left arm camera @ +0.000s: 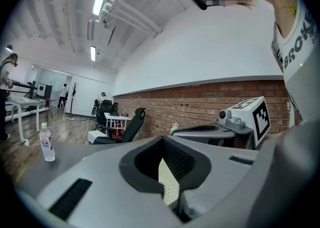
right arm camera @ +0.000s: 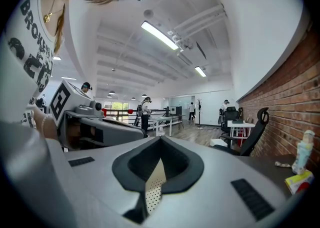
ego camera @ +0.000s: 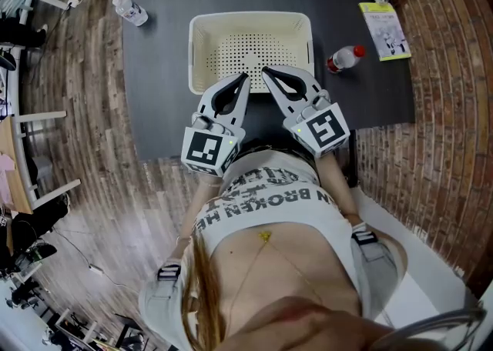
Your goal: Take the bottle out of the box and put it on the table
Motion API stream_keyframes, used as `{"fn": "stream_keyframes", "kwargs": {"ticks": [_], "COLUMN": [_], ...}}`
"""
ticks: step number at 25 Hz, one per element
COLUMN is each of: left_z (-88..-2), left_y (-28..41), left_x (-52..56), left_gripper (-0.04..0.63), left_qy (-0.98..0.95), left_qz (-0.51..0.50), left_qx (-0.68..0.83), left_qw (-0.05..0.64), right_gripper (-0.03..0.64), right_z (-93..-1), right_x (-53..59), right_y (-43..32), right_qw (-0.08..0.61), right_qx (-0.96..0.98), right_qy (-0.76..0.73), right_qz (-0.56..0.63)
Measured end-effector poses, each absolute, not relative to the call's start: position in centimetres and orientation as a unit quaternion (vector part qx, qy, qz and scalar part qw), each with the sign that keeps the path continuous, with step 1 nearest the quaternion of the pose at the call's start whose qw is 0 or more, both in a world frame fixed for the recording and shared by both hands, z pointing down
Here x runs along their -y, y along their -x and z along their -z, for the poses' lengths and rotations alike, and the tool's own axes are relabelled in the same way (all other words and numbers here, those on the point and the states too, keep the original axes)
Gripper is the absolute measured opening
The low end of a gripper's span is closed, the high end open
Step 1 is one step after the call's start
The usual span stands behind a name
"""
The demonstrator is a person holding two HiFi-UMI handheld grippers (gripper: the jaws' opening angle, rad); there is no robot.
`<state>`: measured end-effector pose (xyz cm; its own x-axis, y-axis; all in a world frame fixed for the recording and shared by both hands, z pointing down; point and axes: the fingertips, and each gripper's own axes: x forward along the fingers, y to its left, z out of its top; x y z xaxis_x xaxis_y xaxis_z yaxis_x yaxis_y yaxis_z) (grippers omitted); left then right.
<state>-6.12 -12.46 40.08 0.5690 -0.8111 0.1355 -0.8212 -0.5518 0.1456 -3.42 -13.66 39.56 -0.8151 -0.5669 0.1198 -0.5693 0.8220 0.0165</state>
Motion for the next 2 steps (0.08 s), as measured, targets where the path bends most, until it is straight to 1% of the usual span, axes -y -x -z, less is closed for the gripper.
{"fn": "stream_keyframes", "kwargs": {"ticks": [2], "left_z": [-40.05], "left_y": [6.14], "left_x": [12.56], "left_gripper": [0.005], "left_qy": [-0.88], "left_qz": [-0.027], "left_qx": [0.464], "left_qw": [0.096], "right_gripper": [0.008], "right_z": [-39.6], "right_x": [13.72], "right_y": [3.42], "right_qw": [0.061], "right_qx": [0.953], "right_qy": [-0.298], "right_qz": [-0.01]}}
